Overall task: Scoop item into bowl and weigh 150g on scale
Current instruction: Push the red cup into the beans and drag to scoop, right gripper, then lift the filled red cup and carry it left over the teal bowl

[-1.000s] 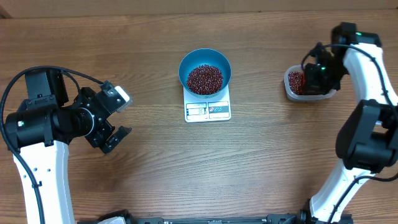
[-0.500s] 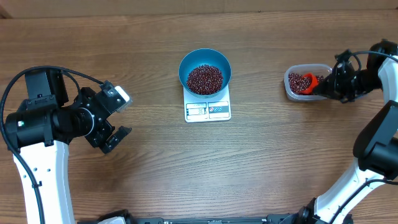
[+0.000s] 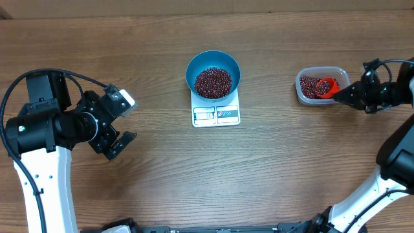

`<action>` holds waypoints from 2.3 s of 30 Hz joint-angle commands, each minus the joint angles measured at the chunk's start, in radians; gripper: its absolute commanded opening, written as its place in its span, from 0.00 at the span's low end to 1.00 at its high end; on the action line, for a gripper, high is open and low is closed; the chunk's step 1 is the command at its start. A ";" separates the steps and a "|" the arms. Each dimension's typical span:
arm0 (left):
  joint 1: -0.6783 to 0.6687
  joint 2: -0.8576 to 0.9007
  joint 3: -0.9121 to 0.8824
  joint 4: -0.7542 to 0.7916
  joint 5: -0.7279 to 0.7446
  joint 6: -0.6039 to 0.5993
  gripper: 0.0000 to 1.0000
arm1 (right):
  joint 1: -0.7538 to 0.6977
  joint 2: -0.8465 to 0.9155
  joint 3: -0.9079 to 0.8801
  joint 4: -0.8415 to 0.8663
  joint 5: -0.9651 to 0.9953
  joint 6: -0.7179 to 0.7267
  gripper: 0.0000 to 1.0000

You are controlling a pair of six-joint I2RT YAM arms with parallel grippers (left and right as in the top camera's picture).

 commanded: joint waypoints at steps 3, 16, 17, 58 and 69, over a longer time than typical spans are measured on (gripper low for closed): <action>0.000 0.002 0.002 -0.003 -0.006 0.034 1.00 | -0.028 0.000 -0.006 -0.018 -0.080 -0.036 0.04; 0.000 0.002 0.002 -0.003 -0.006 0.034 1.00 | -0.016 0.000 -0.006 -0.063 -0.276 -0.097 0.04; 0.000 0.002 0.002 -0.003 -0.006 0.034 1.00 | -0.010 0.000 -0.006 -0.071 -0.294 -0.116 0.04; 0.000 0.002 0.002 -0.003 -0.006 0.034 1.00 | 0.602 -0.003 0.050 0.035 -0.482 -0.127 0.04; 0.000 0.002 0.002 -0.002 -0.006 0.034 1.00 | 0.740 -0.003 0.049 0.276 -0.003 -0.128 0.04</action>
